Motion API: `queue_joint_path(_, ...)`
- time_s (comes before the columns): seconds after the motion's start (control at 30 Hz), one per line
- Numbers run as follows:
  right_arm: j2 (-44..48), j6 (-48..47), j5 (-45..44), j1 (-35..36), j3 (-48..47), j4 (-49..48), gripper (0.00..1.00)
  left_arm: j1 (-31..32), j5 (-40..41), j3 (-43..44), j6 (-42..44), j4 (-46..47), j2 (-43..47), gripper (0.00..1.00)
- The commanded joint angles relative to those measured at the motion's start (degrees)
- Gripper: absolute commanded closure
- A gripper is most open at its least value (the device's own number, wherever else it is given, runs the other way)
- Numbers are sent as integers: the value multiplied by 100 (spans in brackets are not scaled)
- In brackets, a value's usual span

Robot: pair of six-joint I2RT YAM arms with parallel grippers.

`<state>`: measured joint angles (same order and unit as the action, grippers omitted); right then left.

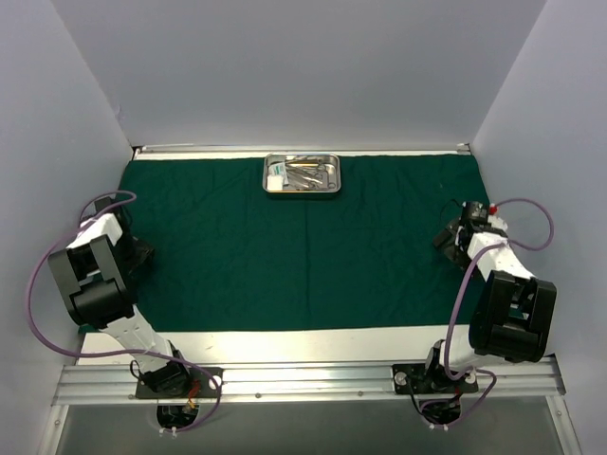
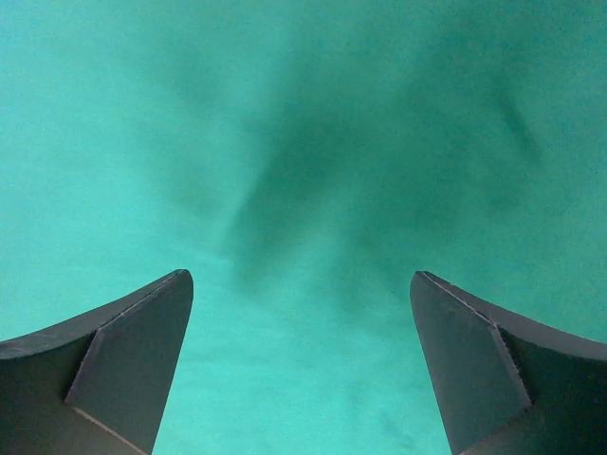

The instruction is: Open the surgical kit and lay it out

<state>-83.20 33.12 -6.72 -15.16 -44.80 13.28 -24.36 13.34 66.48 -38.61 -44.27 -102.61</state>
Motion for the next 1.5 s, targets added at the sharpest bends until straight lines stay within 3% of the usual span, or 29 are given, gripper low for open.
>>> queue_joint_path(0.0,-99,-245,127,328,-845,-167,6,589,-34,478,-24,146,513,24)
queue_joint_path(0.2,-969,-535,610,645,-1909,-1116,9,1389,-209,1340,723,972,207,20)
queue_joint_path(0.4,-2155,-930,1312,628,-3226,-1705,10,1451,-630,2307,969,1737,-601,20)
queue_joint_path(0.7,-3597,-1273,1796,619,-4519,-2075,9,1636,-904,4081,1787,2002,-2016,20)
queue_joint_path(0.93,-4537,-1317,2087,558,-5249,-2172,9,1627,-947,5373,2111,1519,-3219,20)
queue_joint_path(1.27,-5329,-1344,2052,215,-5751,-1996,9,1443,-412,7034,2156,-317,-4486,21)
queue_joint_path(1.47,-5725,-1282,1885,-57,-6006,-1680,9,1171,-526,7432,1980,-1022,-4997,21)
